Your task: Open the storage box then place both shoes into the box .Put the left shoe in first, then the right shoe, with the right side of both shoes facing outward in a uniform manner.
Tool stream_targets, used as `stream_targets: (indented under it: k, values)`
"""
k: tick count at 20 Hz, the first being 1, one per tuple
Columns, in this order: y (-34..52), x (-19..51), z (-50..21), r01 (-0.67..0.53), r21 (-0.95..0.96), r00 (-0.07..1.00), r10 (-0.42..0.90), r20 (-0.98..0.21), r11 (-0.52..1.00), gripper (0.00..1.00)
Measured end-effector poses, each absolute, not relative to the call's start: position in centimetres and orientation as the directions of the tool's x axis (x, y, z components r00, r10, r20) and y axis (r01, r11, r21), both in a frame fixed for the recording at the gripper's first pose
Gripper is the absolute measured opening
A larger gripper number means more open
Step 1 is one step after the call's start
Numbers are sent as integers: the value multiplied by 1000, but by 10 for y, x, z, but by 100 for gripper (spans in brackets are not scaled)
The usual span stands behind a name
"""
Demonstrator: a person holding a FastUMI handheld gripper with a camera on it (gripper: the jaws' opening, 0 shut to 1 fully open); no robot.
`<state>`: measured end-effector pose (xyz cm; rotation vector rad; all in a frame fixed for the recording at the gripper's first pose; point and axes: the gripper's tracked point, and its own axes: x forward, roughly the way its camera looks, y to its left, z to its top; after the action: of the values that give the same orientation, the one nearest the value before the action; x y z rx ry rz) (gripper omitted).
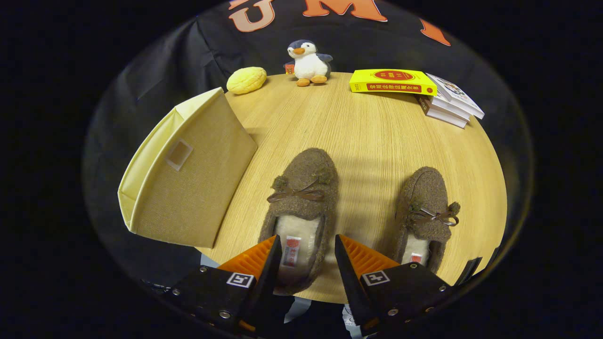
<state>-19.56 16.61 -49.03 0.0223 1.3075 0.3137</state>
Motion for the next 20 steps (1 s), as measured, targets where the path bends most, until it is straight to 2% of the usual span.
stream_targets:
  k: [4, 5, 8, 11, 15, 20]
  values:
    - [161, -190, -518, -219, 145, 191, 188, -963, 965, 58]
    - [163, -187, -521, -210, 152, 190, 193, -963, 966, 52]
    - [163, -175, -530, -168, 151, 199, 184, -963, 974, 44]
    - [169, -178, -538, -97, 193, 160, 207, -965, 976, 32]
    - [171, -179, -541, -12, 266, 114, 265, -957, 964, 21]
    - [169, -178, -535, 114, 302, 114, 289, -950, 947, 6]
